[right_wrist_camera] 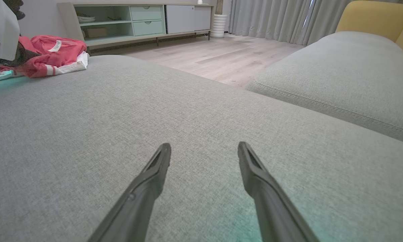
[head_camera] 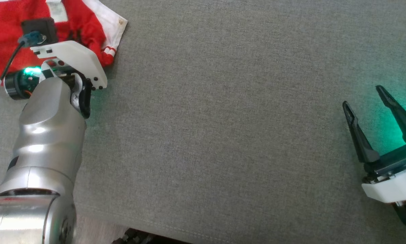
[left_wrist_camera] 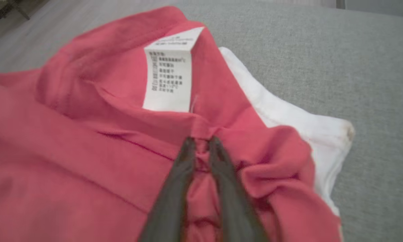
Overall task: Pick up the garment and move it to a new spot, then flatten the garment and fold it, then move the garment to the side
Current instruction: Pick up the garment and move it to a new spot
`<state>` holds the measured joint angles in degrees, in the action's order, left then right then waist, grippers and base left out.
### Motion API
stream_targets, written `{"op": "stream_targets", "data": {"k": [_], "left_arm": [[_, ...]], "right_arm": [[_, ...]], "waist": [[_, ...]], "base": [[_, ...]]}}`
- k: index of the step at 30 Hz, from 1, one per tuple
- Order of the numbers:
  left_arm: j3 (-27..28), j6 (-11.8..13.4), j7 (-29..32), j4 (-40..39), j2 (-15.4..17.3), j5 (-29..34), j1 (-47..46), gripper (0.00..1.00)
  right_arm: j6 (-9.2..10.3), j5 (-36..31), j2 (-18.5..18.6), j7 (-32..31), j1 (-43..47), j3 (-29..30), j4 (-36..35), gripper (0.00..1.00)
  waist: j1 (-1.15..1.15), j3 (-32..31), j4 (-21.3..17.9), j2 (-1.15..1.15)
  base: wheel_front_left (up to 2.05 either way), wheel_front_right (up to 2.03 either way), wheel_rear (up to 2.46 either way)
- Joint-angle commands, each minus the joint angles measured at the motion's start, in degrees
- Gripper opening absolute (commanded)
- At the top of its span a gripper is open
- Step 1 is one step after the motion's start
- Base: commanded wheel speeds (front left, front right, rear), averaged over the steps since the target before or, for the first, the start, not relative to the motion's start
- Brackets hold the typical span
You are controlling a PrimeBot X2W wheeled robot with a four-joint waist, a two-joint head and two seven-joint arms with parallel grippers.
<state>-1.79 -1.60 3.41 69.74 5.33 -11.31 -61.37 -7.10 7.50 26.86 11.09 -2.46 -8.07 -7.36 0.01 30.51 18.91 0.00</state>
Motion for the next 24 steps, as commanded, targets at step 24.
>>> {"op": "stream_targets", "data": {"k": [24], "left_arm": [[-10.3, -5.79, -11.47, -9.2, 6.63, 3.49, -10.91, 0.0]], "right_arm": [[-0.39, -0.49, -16.9, 3.89, 2.4, -3.07, 8.64, 1.0]], "waist": [[-0.01, -29.87, -15.79, 0.0]], "base": [[0.0, 0.0, 0.0]]}}
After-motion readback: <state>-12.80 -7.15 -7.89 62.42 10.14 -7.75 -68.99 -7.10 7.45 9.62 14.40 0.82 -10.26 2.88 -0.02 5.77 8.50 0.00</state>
